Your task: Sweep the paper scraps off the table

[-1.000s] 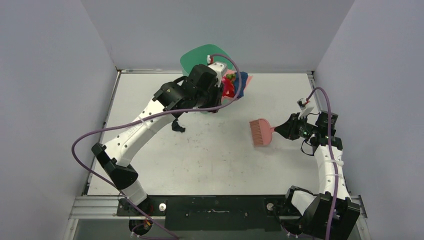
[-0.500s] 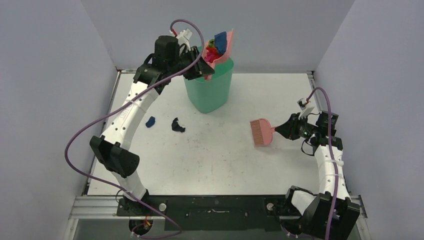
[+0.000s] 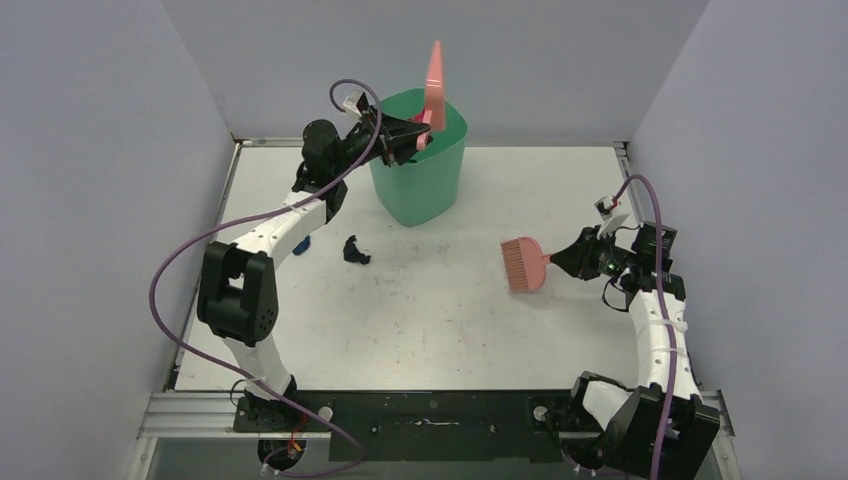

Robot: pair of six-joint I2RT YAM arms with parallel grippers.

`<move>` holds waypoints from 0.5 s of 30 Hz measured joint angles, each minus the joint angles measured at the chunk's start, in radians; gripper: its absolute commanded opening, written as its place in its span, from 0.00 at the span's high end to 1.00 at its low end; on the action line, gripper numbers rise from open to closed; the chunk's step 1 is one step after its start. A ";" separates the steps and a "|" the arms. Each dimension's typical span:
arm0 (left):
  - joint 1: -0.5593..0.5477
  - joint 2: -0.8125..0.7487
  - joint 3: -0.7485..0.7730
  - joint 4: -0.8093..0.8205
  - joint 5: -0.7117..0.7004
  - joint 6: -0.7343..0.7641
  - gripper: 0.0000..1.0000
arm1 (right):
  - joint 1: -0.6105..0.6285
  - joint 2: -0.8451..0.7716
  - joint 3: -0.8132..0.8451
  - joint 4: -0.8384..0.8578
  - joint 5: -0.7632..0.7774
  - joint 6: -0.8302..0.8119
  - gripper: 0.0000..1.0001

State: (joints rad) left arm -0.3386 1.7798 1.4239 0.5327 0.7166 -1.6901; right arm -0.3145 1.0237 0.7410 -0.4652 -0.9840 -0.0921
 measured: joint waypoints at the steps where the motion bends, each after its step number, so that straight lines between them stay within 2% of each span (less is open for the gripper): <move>1: 0.000 0.005 -0.017 0.072 0.000 -0.061 1.00 | 0.000 0.000 0.000 0.000 0.000 0.000 0.95; 4: 0.000 0.011 -0.047 0.227 -0.001 -0.193 1.00 | 0.000 0.000 0.000 0.000 0.000 0.000 0.95; 8: 0.000 0.010 -0.049 0.321 0.001 -0.248 1.00 | 0.000 0.000 0.000 0.000 0.000 0.000 0.95; 12: 0.005 -0.004 -0.051 0.298 0.019 -0.209 1.00 | 0.000 -0.003 -0.004 0.000 0.000 0.000 0.95; 15: 0.016 -0.058 -0.063 0.173 0.043 -0.105 1.00 | 0.004 -0.021 -0.009 0.004 -0.002 0.005 0.95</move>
State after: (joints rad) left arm -0.3222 1.7218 1.3605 0.7059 0.7597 -1.7947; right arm -0.3107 1.0023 0.7322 -0.4610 -0.9863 -0.0875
